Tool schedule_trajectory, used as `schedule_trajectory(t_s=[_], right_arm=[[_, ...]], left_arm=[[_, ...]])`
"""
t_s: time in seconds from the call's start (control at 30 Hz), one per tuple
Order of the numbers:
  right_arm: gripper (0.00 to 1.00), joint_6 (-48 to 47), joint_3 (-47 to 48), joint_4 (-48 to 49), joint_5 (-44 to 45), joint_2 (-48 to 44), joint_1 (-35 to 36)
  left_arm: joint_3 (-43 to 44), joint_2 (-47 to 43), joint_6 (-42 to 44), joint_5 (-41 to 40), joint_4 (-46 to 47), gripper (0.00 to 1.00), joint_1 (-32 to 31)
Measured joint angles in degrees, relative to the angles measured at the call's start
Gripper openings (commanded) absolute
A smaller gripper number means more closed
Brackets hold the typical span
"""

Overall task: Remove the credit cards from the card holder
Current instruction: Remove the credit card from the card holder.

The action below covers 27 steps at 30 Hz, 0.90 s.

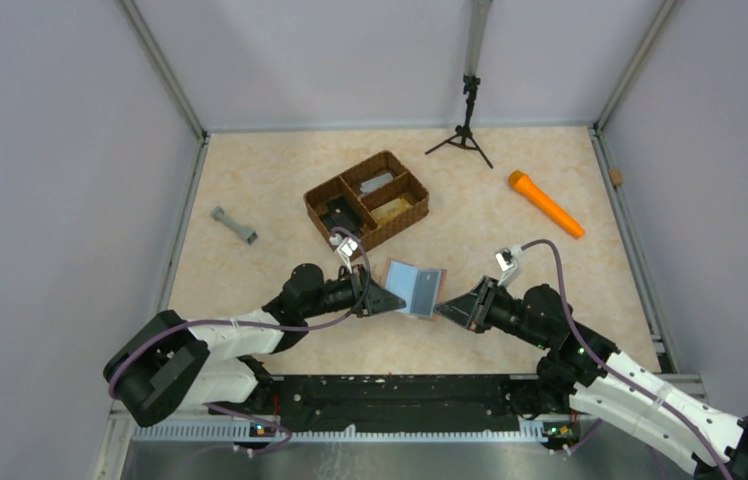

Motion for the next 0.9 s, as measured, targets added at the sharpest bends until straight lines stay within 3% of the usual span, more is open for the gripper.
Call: schedule_trajectory(t_s=[0.27, 0.47, 0.9], right_arm=[[0.11, 0.00, 0.00, -0.02, 0.02, 1.29, -0.02], [0.23, -0.11, 0.00, -0.02, 0.02, 3.41, 0.00], [0.36, -0.22, -0.11, 1.01, -0.17, 5.79, 0.00]], left_arm=[[0.00, 1.29, -0.31, 0.70, 1.09, 0.00, -0.04], [0.00, 2.51, -0.26, 0.76, 1.11, 0.00, -0.48], [3.17, 2.75, 3.15, 0.72, -2.23, 0.00, -3.74]])
